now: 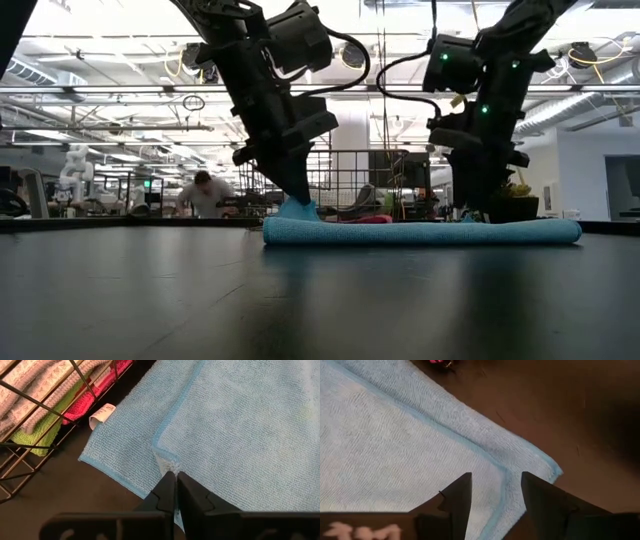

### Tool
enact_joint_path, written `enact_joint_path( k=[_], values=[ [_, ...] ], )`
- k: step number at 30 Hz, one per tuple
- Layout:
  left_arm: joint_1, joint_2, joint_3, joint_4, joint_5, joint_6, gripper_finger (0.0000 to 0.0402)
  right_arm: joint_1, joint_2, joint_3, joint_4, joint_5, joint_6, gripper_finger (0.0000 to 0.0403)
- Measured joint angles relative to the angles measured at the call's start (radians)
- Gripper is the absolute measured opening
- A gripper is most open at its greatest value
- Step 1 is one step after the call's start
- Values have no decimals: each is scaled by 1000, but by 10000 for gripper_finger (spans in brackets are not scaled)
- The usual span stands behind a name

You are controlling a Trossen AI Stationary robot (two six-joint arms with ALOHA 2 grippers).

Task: Fold microfiber towels
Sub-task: Fold the right light blue microfiber cloth in half

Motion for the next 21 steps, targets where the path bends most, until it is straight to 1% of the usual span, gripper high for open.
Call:
enact_joint_path(
  k=[4, 7, 10, 13, 17, 21],
  values=[
    [0, 0, 0, 0, 0, 0, 9, -8, -1, -5, 6, -4, -6, 161],
    [0, 0, 0, 1, 0, 0, 5, -8, 0, -57, 81, -47, 19, 160],
    [0, 0, 0, 0, 1, -12, 15, -7, 1, -115, 139, -82, 61, 160],
    [0, 0, 0, 0, 2, -12, 17, -7, -2, -151, 172, -80, 95, 160],
    [0, 0, 0, 0, 26, -11, 5, -7, -3, -162, 185, -78, 101, 157],
    [-6, 0, 0, 0, 31, -32, 14, 5, -4, -164, 207, -78, 118, 138]
  ],
)
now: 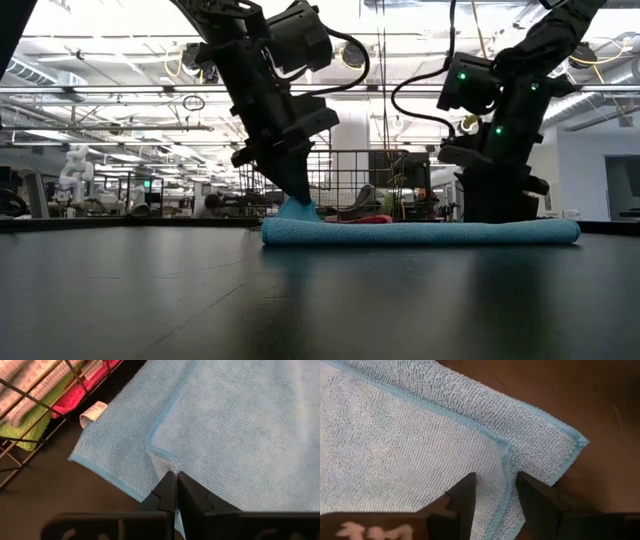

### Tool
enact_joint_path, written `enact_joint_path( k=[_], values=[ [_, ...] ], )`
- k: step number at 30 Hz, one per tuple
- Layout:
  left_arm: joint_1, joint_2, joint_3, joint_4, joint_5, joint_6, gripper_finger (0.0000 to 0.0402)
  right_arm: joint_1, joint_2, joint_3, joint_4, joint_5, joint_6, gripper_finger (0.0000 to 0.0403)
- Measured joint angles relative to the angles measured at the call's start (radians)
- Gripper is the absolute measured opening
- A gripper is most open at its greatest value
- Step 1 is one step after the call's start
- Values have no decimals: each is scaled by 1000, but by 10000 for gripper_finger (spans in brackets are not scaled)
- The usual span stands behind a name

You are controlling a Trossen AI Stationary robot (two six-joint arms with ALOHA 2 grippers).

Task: Fold microfiber towels
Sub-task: Fold the right light blue microfiber cloth in half

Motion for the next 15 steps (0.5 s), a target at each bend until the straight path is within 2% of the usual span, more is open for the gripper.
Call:
enact_joint_path(
  k=[8, 12, 15],
  values=[
    [-31, 0, 0, -6, 12, -29, 5, 51, 0, -1, -7, -9, 38, 57],
    [-63, 0, 0, -23, 21, -66, 14, 94, 0, -1, -8, -76, 74, 12],
    [-98, 0, 0, -38, 30, -94, 8, 144, 0, -1, -8, -111, 114, 6]
  ],
)
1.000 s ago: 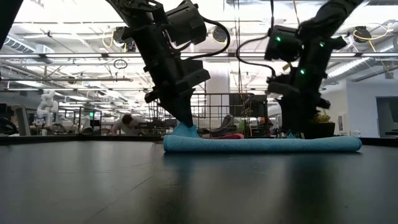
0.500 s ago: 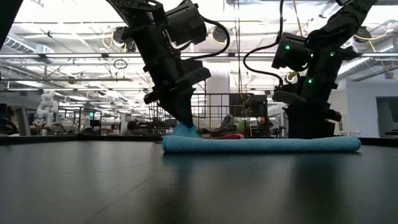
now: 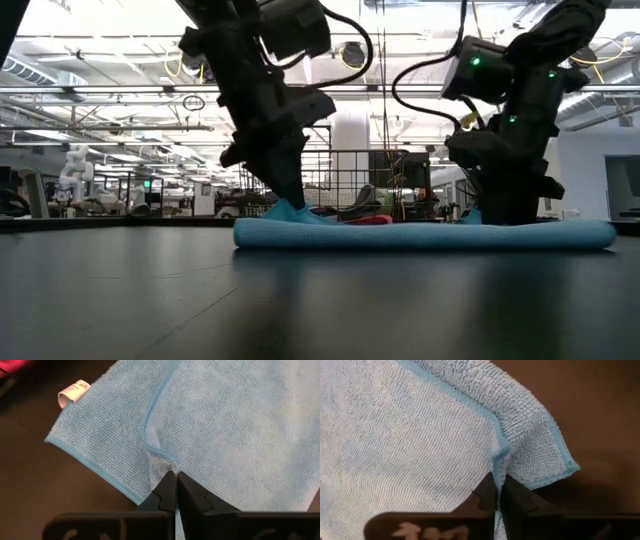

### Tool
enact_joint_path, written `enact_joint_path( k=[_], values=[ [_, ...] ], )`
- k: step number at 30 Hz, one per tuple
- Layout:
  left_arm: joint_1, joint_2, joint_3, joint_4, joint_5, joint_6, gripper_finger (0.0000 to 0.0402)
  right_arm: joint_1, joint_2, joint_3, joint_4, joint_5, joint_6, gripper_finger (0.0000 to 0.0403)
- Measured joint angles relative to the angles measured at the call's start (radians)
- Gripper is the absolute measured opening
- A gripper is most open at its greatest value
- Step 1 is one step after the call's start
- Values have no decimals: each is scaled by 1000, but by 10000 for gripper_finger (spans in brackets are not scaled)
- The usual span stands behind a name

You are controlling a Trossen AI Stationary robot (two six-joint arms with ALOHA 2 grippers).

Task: Fold microfiber towels
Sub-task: Fold the right light blue microfiber cloth in half

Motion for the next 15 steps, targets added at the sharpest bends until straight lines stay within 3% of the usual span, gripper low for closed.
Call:
enact_joint_path(
  k=[8, 15],
  values=[
    [-86, 0, 0, -21, -34, -39, 14, 168, 0, 0, -3, 5, 131, 3],
    [-43, 0, 0, -20, -38, 9, 5, 186, -6, 0, -6, 2, 153, 4]
  ],
)
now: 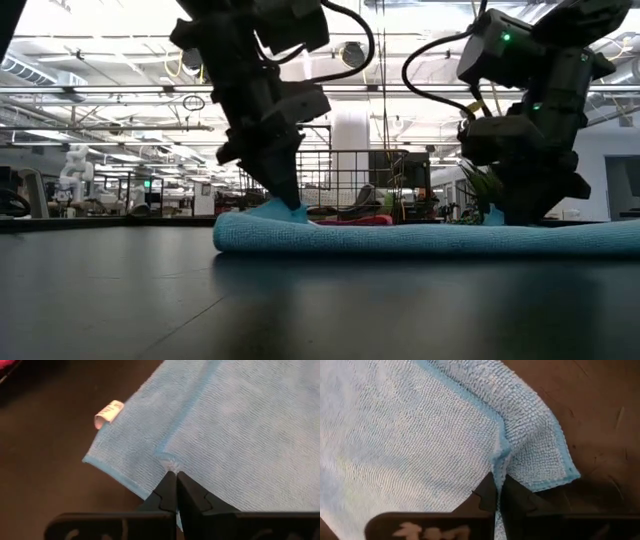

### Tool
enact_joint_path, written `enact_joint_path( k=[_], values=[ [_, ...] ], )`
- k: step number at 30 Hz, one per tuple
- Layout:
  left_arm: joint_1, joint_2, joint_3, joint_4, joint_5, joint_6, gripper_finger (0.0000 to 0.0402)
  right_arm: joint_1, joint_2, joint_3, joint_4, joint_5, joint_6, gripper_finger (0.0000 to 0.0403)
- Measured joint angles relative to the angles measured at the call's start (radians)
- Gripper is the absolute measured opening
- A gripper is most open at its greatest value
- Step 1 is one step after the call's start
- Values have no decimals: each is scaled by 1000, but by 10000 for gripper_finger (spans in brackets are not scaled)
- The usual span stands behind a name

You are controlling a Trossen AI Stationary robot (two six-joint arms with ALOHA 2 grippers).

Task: Fold microfiber towels
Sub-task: Fold the right light blue microfiber cloth in half

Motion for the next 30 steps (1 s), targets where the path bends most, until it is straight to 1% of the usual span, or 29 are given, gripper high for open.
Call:
enact_joint_path(
  k=[4, 10, 13, 16, 21, 25, 28, 30],
  values=[
    [25, 0, 0, 0, 5, 3, 16, 0, -34, -2, -10, -2, -49, 15],
    [45, 0, 0, 1, 28, 48, 4, -22, -109, -2, -16, 11, -102, 46],
    [53, 0, 0, 1, 28, 50, 12, -32, -142, -2, -39, 34, -104, 55],
    [63, 0, 0, 1, 28, 55, 16, -37, -164, -2, -54, 49, -105, 58],
    [67, 0, 0, 3, 28, 75, 4, -37, -175, -1, -82, 56, -105, 59],
    [66, 0, 0, 2, 29, 75, 15, -37, -162, 0, -82, 62, -110, 59],
    [67, 0, 0, 3, 29, 74, 18, -38, -159, 0, -81, 90, -113, 59],
    [67, 0, 0, 3, 29, 77, 11, -42, -159, 0, -80, 109, -113, 59]
  ],
)
